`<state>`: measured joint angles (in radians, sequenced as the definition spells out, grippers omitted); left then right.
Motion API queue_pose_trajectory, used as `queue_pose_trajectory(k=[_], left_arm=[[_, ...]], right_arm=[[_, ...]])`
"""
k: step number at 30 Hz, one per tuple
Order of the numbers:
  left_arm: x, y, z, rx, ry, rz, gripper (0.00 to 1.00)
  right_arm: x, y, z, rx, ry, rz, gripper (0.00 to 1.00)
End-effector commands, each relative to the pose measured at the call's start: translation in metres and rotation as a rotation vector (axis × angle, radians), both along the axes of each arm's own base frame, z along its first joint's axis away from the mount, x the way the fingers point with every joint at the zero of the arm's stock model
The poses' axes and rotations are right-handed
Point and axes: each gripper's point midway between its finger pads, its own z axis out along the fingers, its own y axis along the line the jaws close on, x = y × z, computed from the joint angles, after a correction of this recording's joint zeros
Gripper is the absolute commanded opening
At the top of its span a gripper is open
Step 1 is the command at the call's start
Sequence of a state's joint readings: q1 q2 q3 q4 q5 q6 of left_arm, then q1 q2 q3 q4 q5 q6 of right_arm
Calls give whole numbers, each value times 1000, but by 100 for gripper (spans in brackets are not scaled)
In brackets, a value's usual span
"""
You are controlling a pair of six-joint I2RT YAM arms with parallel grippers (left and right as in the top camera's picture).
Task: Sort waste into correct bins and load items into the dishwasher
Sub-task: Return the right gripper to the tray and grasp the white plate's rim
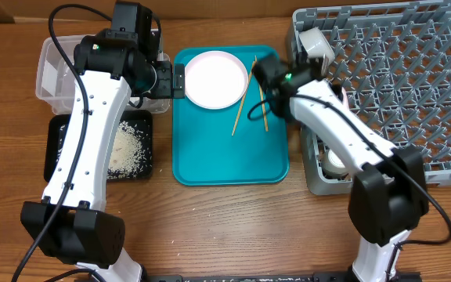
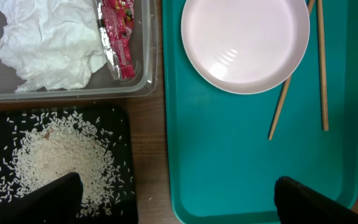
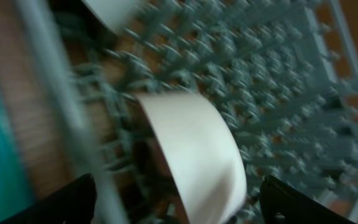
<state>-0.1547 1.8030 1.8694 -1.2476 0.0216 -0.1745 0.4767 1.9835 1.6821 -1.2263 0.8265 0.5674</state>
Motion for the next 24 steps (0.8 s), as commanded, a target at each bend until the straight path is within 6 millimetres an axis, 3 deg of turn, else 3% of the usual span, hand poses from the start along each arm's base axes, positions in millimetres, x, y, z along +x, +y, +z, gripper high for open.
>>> queue_pose_trajectory(k=[1, 6, 9, 11, 14, 19, 24], left_arm=[[1, 2, -5, 5, 9, 11, 100], [1, 2, -5, 5, 9, 11, 100], [1, 2, -5, 5, 9, 11, 100], [1, 2, -5, 5, 9, 11, 100], [1, 2, -5, 5, 9, 11, 100], [1, 2, -5, 5, 9, 11, 100], [1, 2, -4, 5, 9, 11, 100]], right_arm=[[13, 49, 56, 348, -83, 104, 88], [37, 114, 75, 682, -153, 237, 83], [52, 142, 66, 804, -178, 280, 74], [60, 153, 51, 862, -175, 248, 65], [67, 157, 16, 903, -148, 123, 60], [66, 170, -40, 950, -55, 6, 59], [62, 186, -79, 975, 7, -37, 55]])
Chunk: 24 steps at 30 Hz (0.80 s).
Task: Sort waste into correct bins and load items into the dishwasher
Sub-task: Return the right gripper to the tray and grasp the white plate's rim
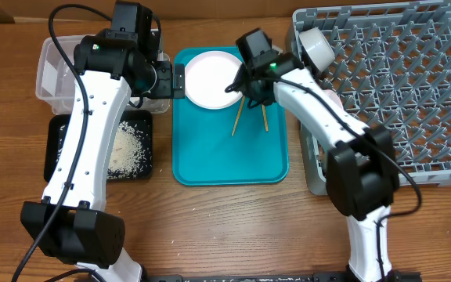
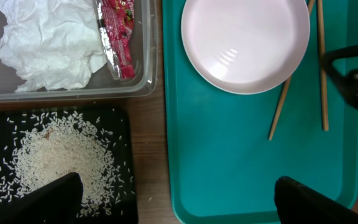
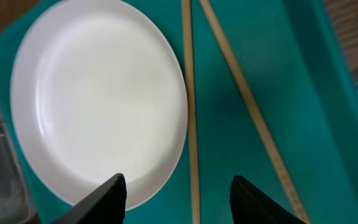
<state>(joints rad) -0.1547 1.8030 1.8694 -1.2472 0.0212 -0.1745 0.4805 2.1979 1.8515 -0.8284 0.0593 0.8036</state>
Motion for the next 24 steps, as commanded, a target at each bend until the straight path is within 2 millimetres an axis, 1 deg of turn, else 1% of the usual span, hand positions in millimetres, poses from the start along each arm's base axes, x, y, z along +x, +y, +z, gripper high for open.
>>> queue_pose_trajectory(k=[1, 4, 10, 12, 13, 20, 24], left_arm=[[1, 2, -5, 5, 10, 11, 100], [1, 2, -5, 5, 10, 11, 100], [1, 2, -5, 5, 10, 11, 100], [1, 2, -5, 5, 10, 11, 100], [1, 2, -5, 5, 9, 11, 100], [1, 2, -5, 5, 10, 11, 100], [1, 2, -5, 5, 10, 11, 100]], right_arm=[[-4, 21, -16, 69, 41, -15, 54], [-6, 27, -30, 72, 61, -2, 52], [-9, 35, -45, 71, 78, 13, 48], [-10, 35, -47, 74, 84, 4, 48], [-10, 35, -48, 76, 89, -6, 45], [-8, 37, -49, 81, 81, -5, 41], [-9, 37, -58, 82, 100, -26, 40]])
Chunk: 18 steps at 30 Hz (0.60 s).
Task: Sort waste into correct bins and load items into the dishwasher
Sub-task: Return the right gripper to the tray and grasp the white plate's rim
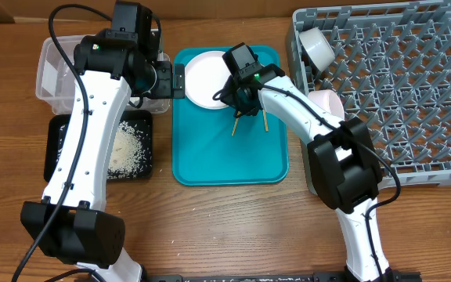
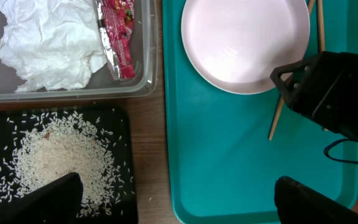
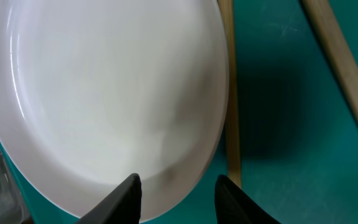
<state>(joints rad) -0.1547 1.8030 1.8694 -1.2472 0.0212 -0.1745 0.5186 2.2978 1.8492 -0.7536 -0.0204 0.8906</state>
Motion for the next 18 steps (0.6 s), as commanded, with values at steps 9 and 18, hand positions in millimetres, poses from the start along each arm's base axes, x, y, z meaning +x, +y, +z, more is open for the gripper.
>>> queue_pose_trajectory(k=[9, 18], left_arm=[[1, 2, -5, 5, 10, 11, 100], [1, 2, -5, 5, 10, 11, 100]], right_arm=[[0, 6, -27, 1, 28, -15, 25], [-5, 4, -33, -12, 52, -9, 4]])
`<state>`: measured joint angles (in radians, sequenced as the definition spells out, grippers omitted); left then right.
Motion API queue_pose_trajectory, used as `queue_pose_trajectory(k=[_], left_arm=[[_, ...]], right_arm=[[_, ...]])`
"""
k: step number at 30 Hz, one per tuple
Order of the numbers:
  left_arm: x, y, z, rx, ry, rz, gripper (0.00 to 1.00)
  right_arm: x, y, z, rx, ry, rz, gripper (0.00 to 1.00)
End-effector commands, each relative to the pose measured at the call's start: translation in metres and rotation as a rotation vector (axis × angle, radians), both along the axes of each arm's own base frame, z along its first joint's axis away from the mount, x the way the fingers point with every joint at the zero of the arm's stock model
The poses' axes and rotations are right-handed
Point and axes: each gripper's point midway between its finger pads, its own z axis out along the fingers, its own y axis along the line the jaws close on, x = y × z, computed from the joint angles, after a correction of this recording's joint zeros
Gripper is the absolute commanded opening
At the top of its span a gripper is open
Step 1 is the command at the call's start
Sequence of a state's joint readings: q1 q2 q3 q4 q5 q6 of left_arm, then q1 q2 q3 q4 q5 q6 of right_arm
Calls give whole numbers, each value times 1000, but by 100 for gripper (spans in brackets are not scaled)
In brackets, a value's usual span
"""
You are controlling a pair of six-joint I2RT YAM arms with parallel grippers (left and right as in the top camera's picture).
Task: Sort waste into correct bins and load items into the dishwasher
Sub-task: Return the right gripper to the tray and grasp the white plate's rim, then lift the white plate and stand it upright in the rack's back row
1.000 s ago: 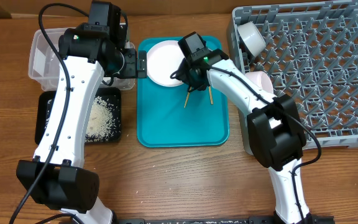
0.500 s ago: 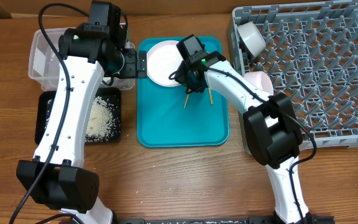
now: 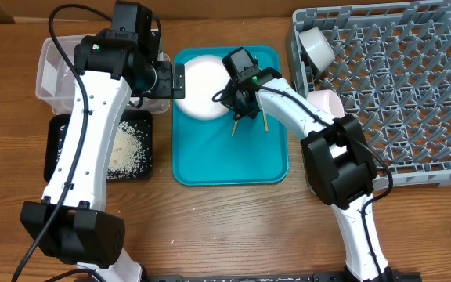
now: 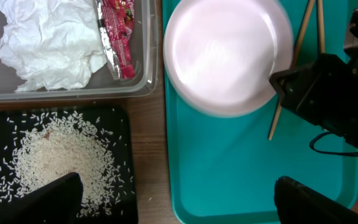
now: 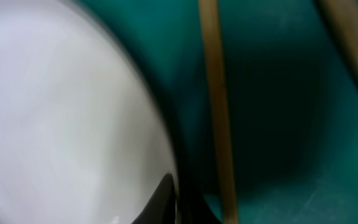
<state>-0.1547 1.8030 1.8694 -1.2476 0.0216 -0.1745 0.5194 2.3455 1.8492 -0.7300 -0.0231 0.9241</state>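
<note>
A white plate (image 3: 198, 86) lies at the back of the teal tray (image 3: 225, 157), its left side reaching over the tray's left edge (image 4: 225, 56). My right gripper (image 3: 233, 100) is shut on the plate's right rim; in the right wrist view its jaws (image 5: 176, 199) stand close together with the rim (image 5: 73, 124) between them. Two wooden chopsticks (image 3: 245, 110) lie on the tray just right of the plate (image 5: 216, 112). My left gripper (image 4: 182, 205) hangs open above the tray's left edge, holding nothing.
A clear bin (image 4: 145, 74) with crumpled paper and a red wrapper sits at the back left. Below it is a black tray of rice (image 4: 55, 155). The grey dish rack (image 3: 398, 86) at the right holds a white cup (image 3: 317, 43) and a pink cup (image 3: 323, 102).
My right gripper, open at the plate's right rim before, is now shut on it. The plate has shifted left over the tray's left edge. The left arm has not moved.
My right gripper was at the dish rack by a white cup. Then it was over the tray beside the plate and chopsticks, open. Then it stood low at the plate's rim, and now it is shut on the rim with the plate shifted left.
</note>
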Motion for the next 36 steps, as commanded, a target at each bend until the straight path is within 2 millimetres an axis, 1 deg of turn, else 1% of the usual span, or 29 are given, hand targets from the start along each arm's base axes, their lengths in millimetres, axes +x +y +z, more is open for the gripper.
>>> queue_pose_trajectory(k=[1, 4, 6, 8, 11, 13, 15, 18, 19, 21, 23, 25, 27, 28, 30, 33, 35, 36], left_arm=[[1, 2, -5, 5, 9, 11, 100], [1, 2, -5, 5, 9, 11, 100], [1, 2, -5, 5, 9, 11, 100], [1, 2, -5, 5, 9, 11, 100], [1, 2, -5, 5, 9, 11, 100], [1, 2, -5, 5, 9, 11, 100], [1, 2, -5, 5, 9, 11, 100], [1, 2, -5, 5, 9, 11, 100], [1, 2, -5, 5, 9, 11, 100], [1, 2, -5, 5, 9, 11, 100], [1, 2, -5, 5, 9, 11, 100], [1, 2, -5, 5, 9, 11, 100], [1, 2, -5, 5, 9, 11, 100], [1, 2, -5, 5, 9, 11, 100], [1, 2, -5, 5, 9, 11, 100], [1, 2, -5, 5, 9, 11, 100], [1, 2, -4, 5, 9, 11, 100], [1, 2, -5, 5, 9, 11, 100]], right_arm=[[-6, 2, -11, -14, 26, 20, 4], [-4, -1, -9, -23, 17, 44, 4], [0, -4, -5, -32, -2, 79, 4], [5, -6, 4, -40, -28, 114, 4], [16, -11, 33, -54, -90, 172, 4], [25, -18, 60, -68, -141, 196, 4], [31, -31, 85, -106, -187, 192, 4], [40, -63, 128, -198, -259, 134, 4], [43, -84, 158, -272, -318, 150, 4], [42, -99, 182, -329, -362, 180, 4], [40, -118, 210, -385, -407, 182, 4], [36, -140, 240, -431, -452, 125, 4], [29, -168, 273, -502, -504, 48, 4], [26, -180, 286, -544, -525, 34, 4], [17, -212, 319, -687, -566, 7, 4], [2, -265, 355, -931, -567, -110, 4], [-4, -293, 367, -1063, -533, -163, 4], [-5, -303, 368, -1102, -513, -168, 4]])
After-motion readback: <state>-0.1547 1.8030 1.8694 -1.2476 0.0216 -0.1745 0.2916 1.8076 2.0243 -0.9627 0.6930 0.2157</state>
